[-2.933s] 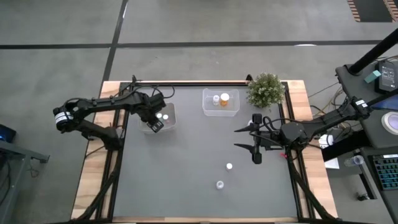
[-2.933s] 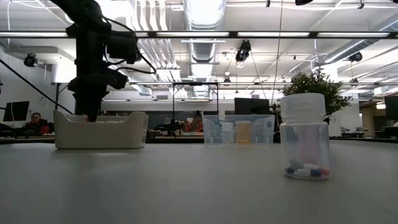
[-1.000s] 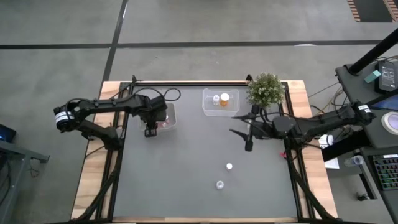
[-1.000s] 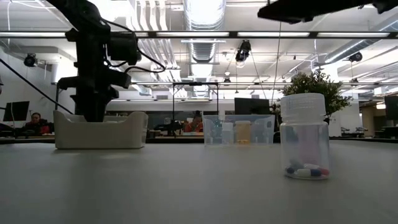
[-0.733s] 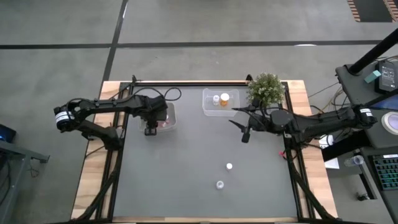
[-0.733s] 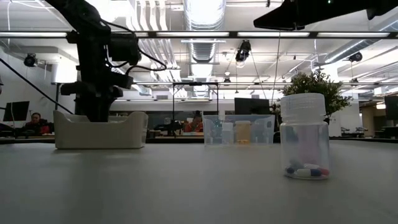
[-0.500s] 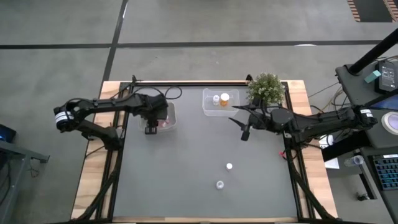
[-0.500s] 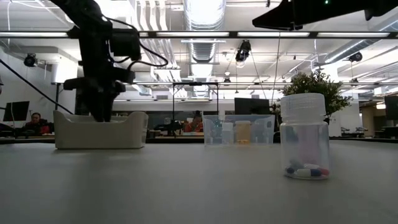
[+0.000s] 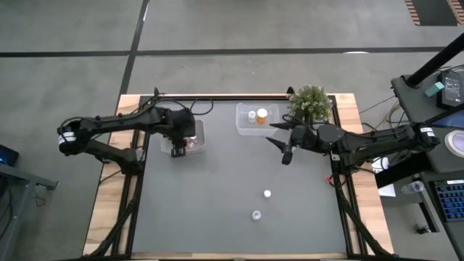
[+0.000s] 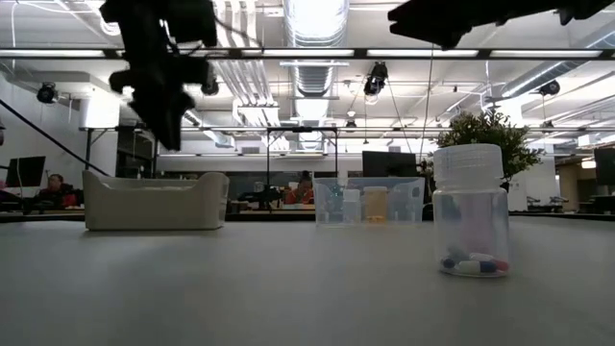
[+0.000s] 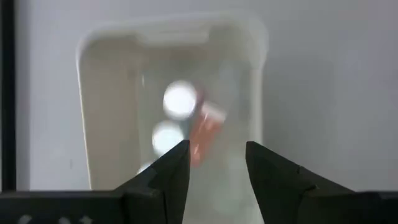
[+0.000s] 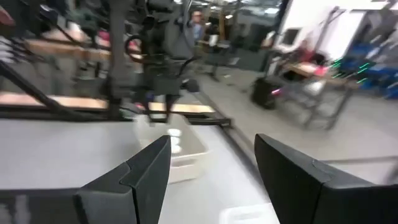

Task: Pick and place medicine bottles into bin by pill shape (circle, oval)
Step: Put the small pink pill bottle into the gray bin

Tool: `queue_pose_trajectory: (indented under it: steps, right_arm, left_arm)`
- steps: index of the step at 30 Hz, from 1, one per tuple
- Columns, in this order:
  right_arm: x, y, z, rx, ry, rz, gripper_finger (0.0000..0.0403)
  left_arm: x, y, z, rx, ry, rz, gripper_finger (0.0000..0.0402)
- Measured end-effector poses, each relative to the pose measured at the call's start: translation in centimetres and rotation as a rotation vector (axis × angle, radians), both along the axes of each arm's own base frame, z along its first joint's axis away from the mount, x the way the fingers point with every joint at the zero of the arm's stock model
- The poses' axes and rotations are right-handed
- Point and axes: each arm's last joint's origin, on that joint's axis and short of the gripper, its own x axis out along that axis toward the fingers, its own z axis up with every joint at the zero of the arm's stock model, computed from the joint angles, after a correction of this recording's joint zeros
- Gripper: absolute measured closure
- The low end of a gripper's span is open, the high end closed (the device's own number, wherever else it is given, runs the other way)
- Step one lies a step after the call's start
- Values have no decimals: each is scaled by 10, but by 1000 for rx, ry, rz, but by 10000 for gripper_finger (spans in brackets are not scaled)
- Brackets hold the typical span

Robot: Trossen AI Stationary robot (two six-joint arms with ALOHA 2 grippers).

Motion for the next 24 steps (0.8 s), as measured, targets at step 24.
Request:
queue_pose_trajectory:
  steps: [24]
  right_arm:
    - [60, 96, -4, 644, 869, -59, 179]
  left_arm:
    - [12, -50, 57, 167, -865, -219, 260]
